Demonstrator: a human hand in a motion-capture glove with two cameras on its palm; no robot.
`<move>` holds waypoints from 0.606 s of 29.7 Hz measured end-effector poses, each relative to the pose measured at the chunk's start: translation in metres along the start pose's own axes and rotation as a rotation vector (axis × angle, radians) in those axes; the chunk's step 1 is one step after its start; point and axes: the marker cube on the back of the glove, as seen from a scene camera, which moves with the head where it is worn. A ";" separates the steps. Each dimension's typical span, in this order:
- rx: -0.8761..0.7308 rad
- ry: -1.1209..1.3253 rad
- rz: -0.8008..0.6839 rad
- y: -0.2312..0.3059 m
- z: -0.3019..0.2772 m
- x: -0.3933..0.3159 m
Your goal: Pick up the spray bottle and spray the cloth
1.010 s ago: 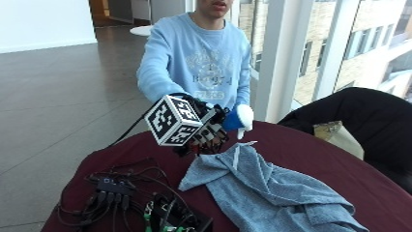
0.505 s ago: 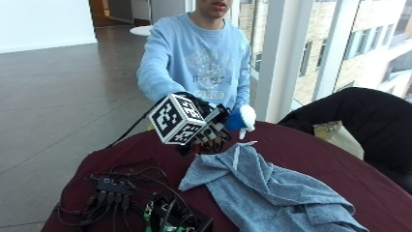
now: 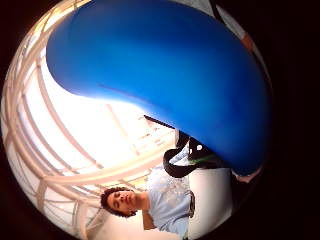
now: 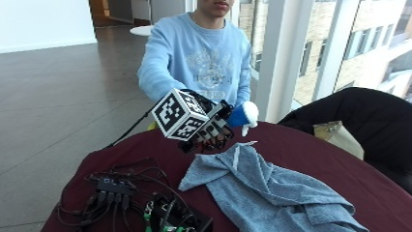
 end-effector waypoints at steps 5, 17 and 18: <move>0.044 -0.013 -0.089 0.006 0.009 -0.018; 0.191 -0.125 -0.581 0.029 0.066 -0.090; 0.191 -0.135 -0.622 0.029 0.076 -0.097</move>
